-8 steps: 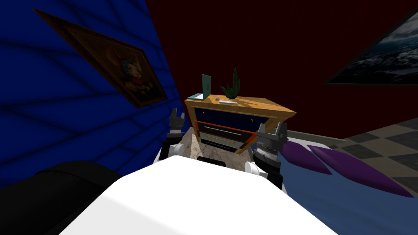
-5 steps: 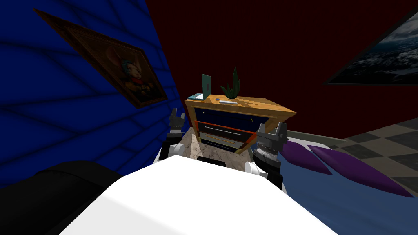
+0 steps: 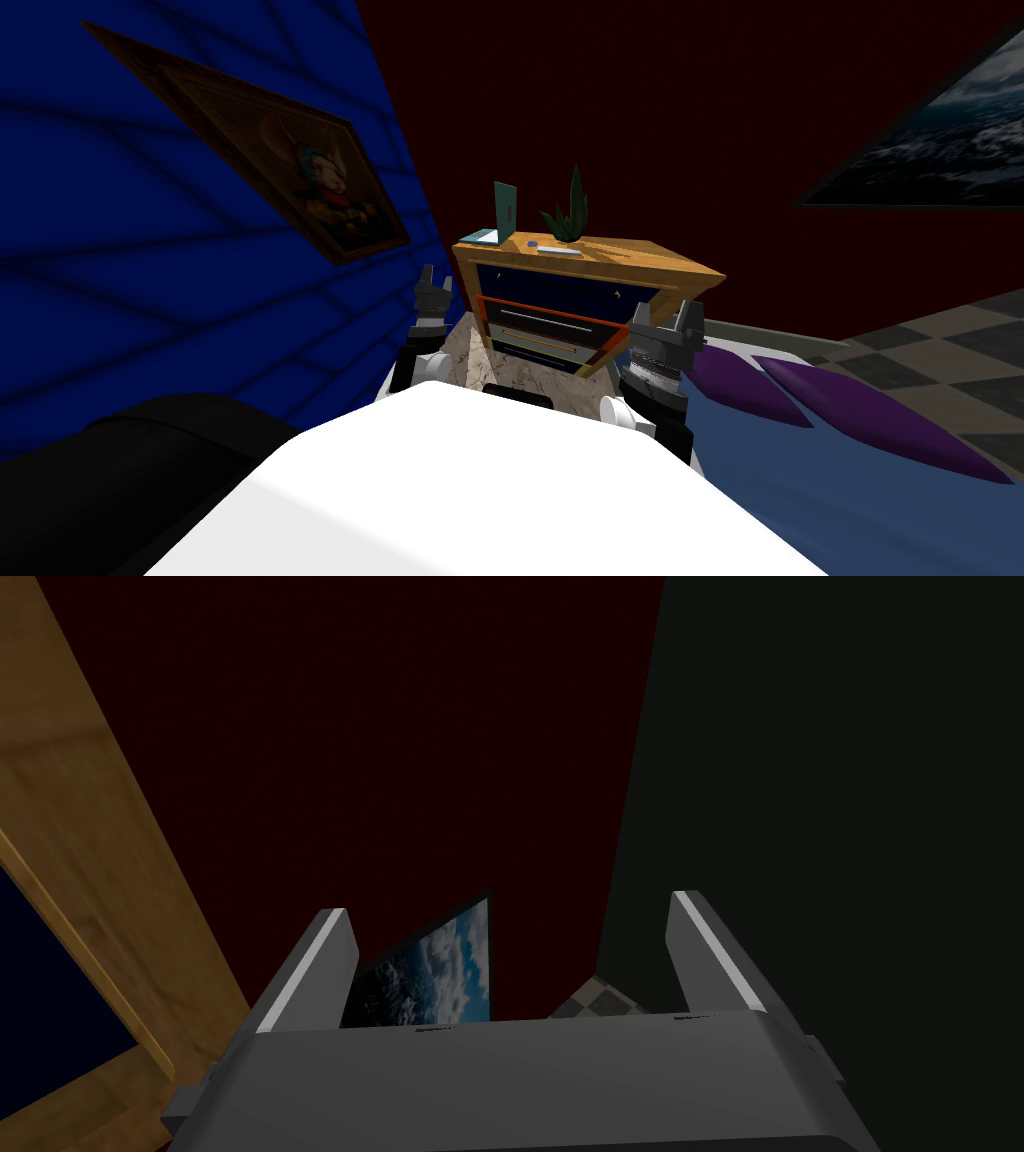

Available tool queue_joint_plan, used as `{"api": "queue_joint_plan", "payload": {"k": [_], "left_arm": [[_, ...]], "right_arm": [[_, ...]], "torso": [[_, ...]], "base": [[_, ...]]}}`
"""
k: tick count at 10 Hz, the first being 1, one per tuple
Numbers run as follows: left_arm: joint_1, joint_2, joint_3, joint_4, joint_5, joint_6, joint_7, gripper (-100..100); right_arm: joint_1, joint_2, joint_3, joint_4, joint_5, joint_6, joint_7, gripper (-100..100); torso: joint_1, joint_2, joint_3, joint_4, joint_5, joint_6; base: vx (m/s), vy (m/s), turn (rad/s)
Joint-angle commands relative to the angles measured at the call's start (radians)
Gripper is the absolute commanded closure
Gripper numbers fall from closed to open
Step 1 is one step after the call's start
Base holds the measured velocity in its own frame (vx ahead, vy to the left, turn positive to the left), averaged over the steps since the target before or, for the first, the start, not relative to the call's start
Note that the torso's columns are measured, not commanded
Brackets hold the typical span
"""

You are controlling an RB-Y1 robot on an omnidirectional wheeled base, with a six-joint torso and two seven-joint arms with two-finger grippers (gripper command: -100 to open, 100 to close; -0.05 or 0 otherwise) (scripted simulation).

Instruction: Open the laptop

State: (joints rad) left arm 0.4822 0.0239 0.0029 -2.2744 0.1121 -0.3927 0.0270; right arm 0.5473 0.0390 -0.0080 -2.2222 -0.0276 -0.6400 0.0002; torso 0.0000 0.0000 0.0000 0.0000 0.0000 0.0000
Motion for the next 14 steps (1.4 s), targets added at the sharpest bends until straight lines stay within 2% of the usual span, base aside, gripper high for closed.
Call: {"api": "queue_joint_plan", "payload": {"k": [1,2,5,6,8,9,10,11,12,13,14], "left_arm": [[0.000,0.000,0.000,0.000,0.000,0.000,0.000,0],[-0.026,0.045,-0.002,0.000,-0.007,0.034,-0.005,-100],[-0.093,0.094,-0.007,-0.001,-0.025,0.109,-0.017,-100],[-0.093,0.094,-0.007,-0.001,-0.025,0.120,-0.017,-100],[-0.157,0.118,-0.011,-0.002,-0.043,0.188,-0.028,-100],[-0.157,0.118,-0.011,-0.002,-0.043,0.202,-0.028,-100],[-0.193,0.128,-0.014,-0.003,-0.053,0.237,-0.034,-100],[-0.193,0.128,-0.014,-0.003,-0.053,0.250,-0.034,-100],[-0.233,0.137,-0.017,-0.005,-0.063,0.286,-0.042,-100],[-0.233,0.137,-0.017,-0.005,-0.063,0.301,-0.042,-100],[-0.274,0.144,-0.020,-0.006,-0.075,0.336,-0.049,-100]], "right_arm": [[0.000,0.000,0.000,0.000,0.000,0.000,0.000,0],[0.000,0.000,0.000,0.000,0.000,0.000,0.000,0],[0.000,0.000,0.000,0.000,0.000,0.000,0.000,0],[0.000,0.000,0.000,0.000,0.000,0.000,0.000,0],[0.000,0.000,0.000,0.000,0.000,0.000,0.000,0],[0.000,0.000,0.000,0.000,0.000,0.000,0.000,0],[0.000,0.000,0.000,0.000,0.000,0.000,0.000,0],[0.000,0.000,0.000,0.000,0.000,0.000,0.000,0],[0.000,0.000,0.000,0.000,0.000,0.000,0.000,0],[0.000,0.000,0.000,0.000,0.000,0.000,0.000,0],[0.000,0.000,0.000,0.000,0.000,0.000,0.000,0]], "torso": [[0.000,0.000,0.000,0.000,0.000,0.000],[0.000,0.000,0.000,0.000,0.000,0.000],[0.001,-0.002,-0.001,0.000,0.000,0.000],[0.000,-0.001,-0.001,0.000,0.000,0.000],[-0.001,0.000,0.000,0.000,0.000,0.000],[0.000,0.000,0.000,0.000,0.000,0.000],[0.000,0.000,0.000,0.000,0.000,0.000],[0.000,0.000,0.000,0.000,0.000,0.000],[0.000,0.001,0.000,0.000,0.000,0.000],[0.000,0.000,0.000,0.000,0.000,0.000],[0.000,0.000,0.000,0.000,0.000,0.000]], "base": [[0.000,0.000,0.000],[0.012,0.009,-0.015],[0.030,0.025,-0.021],[0.024,0.017,-0.011],[0.033,0.023,-0.023],[0.030,0.024,-0.013],[0.027,0.026,-0.017],[0.020,0.021,-0.014],[0.024,0.022,-0.021],[0.023,0.019,-0.014],[0.027,0.019,-0.017]]}}
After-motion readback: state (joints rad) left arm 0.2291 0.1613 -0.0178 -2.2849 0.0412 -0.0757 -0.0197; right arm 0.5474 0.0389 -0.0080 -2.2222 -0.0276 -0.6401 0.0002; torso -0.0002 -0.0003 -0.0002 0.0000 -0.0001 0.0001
